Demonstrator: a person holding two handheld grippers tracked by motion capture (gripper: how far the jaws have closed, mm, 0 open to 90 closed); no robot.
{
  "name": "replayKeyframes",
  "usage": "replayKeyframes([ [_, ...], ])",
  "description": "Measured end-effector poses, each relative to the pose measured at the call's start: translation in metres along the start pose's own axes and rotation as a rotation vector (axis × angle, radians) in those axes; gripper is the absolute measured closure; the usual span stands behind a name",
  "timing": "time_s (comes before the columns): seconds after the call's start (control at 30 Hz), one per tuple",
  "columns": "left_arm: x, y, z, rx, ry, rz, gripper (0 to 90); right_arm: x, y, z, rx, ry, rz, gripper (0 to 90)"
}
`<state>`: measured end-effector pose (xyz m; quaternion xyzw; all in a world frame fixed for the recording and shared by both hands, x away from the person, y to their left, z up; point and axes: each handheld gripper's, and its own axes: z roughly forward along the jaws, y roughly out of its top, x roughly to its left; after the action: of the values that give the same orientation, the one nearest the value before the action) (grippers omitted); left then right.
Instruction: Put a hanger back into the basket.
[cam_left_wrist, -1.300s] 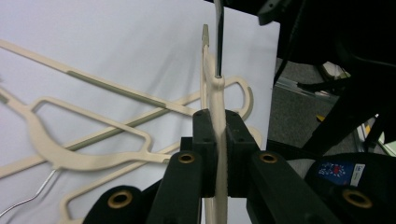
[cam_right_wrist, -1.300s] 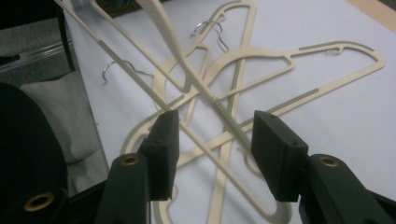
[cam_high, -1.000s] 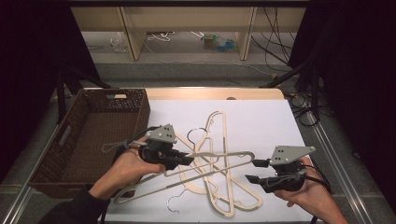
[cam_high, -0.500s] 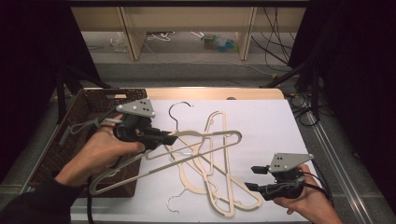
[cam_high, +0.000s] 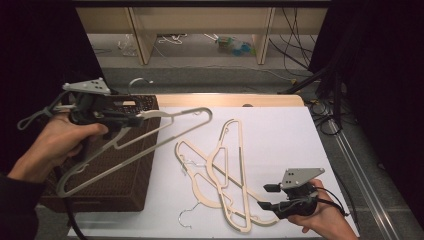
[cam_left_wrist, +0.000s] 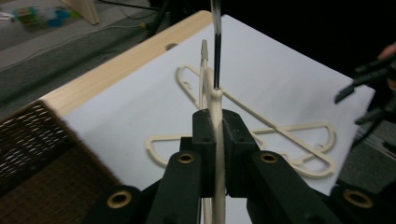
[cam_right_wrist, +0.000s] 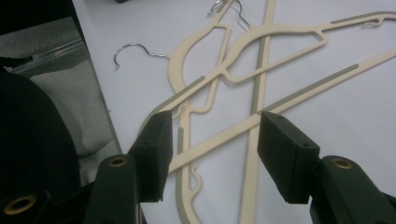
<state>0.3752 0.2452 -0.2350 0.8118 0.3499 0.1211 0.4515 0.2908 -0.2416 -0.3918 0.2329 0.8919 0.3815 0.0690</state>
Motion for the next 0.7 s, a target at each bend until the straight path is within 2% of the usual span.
replayKeyframes([
  [0.1, 0.022, -0.007, -0.011, -0.047, 0.074, -0.05, 85.3, 0.001, 0.0, 0.002, 0.003, 0.004, 0.004, 46.8],
  [0.17, 0.033, -0.011, -0.016, -0.064, 0.107, -0.073, 85.3, 0.0, -0.001, 0.003, 0.007, 0.007, 0.0, 46.8],
  [0.2, 0.04, -0.014, -0.02, -0.092, 0.13, -0.097, 85.3, 0.0, -0.001, 0.004, 0.008, 0.011, 0.002, 46.8],
  [0.23, 0.045, -0.015, -0.022, -0.104, 0.137, -0.112, 85.3, 0.0, -0.001, 0.005, 0.007, 0.013, 0.005, 46.8],
  [0.3, 0.059, -0.02, -0.029, -0.139, 0.181, -0.145, 85.4, 0.0, -0.002, 0.006, 0.008, 0.016, 0.002, 46.8],
  [0.37, 0.07, -0.023, -0.031, -0.158, 0.198, -0.156, 85.4, 0.0, -0.002, 0.007, 0.009, 0.022, 0.004, 47.1],
  [0.47, 0.087, -0.032, -0.031, -0.157, 0.255, -0.18, 85.4, -0.001, -0.002, 0.008, 0.01, 0.026, 0.006, 47.1],
  [0.57, 0.104, -0.043, -0.029, -0.143, 0.28, -0.192, 85.4, -0.001, -0.003, 0.009, 0.009, 0.026, 0.0, 47.4],
  [0.7, 0.121, -0.06, -0.022, -0.128, 0.272, -0.201, 85.4, -0.002, -0.004, 0.009, 0.014, 0.03, 0.009, 47.4],
])
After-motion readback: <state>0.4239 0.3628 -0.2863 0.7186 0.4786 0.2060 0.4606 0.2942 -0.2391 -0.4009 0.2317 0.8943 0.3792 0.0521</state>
